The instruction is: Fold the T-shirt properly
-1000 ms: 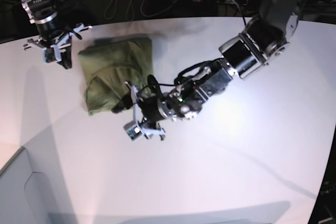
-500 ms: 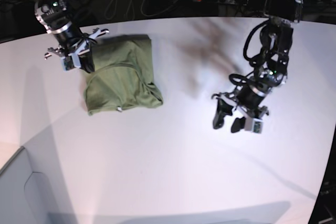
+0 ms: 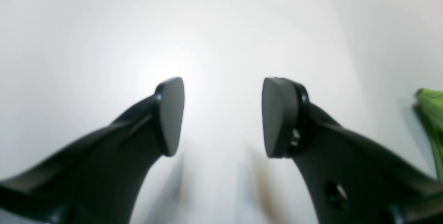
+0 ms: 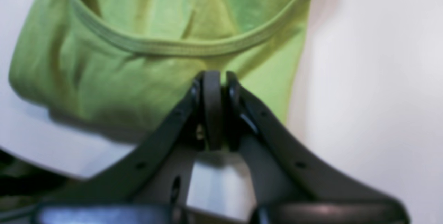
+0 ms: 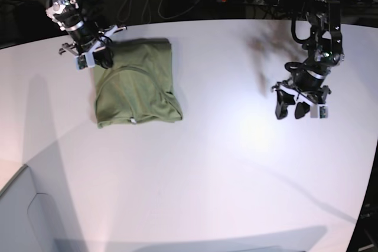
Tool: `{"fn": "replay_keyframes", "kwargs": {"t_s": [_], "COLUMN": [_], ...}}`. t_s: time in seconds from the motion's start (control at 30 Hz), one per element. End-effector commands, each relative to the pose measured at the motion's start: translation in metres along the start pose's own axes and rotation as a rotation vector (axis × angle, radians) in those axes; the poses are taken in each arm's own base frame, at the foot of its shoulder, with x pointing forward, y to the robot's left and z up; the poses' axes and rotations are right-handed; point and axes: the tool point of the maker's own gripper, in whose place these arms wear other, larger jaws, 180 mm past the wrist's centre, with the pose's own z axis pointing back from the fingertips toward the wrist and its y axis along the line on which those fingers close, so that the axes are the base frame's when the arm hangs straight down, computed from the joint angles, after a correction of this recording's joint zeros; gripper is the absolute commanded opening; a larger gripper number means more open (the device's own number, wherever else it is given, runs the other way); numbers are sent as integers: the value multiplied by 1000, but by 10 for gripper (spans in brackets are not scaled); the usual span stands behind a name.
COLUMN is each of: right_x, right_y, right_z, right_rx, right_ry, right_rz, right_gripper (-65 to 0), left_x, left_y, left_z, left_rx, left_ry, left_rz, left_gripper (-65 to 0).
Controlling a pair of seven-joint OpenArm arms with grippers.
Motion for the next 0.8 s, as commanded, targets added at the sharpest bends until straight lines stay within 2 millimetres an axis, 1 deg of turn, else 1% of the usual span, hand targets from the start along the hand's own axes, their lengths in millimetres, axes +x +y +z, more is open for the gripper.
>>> {"fn": "replay_keyframes", "kwargs": {"t_s": [0.0,0.1,0.13,0.23,0.33,0.37,0.47,0.57,0.67,0.7,0.77], "right_x": [30,58,66,67,61,58,43,33,23,19,13], "right_y": [1,10,15,39,68,77,94,97,99,99,100], "right_z": [8,23,26,23,14,11,-3,-17,-22,-23,-24], "right_rx": [-2,-21,-16,50,140,171,232,256,264,267,271], "right_ry": [-105,-180,-198,-200,-191,-187,-151,-125,-100,-92,-77], "right_rz": [25,59,71,77,61,52,18,-12,-31,-38,-49], "right_gripper": [-646,-646,-646,-646,-646,-646,-646,-646,-646,-646,-646], "left_x": [19,19,19,9,5,0,-11,-22,-29,-35,-42], "left_y": [0,0,0,0,-2,-2,0,1,2,3,3], "left_z": [2,2,2,4,5,6,11,16,19,22,25], "left_rx": [-9,-9,-10,-10,-12,-12,-5,0,3,6,8], "left_ry": [-54,-54,-54,-34,-25,-14,9,35,51,66,81], "left_rz": [-20,-20,-19,-15,-11,-8,-3,2,4,5,8], "left_gripper": [-308,-308,-308,-309,-309,-309,-309,-309,-309,-309,-309]}}
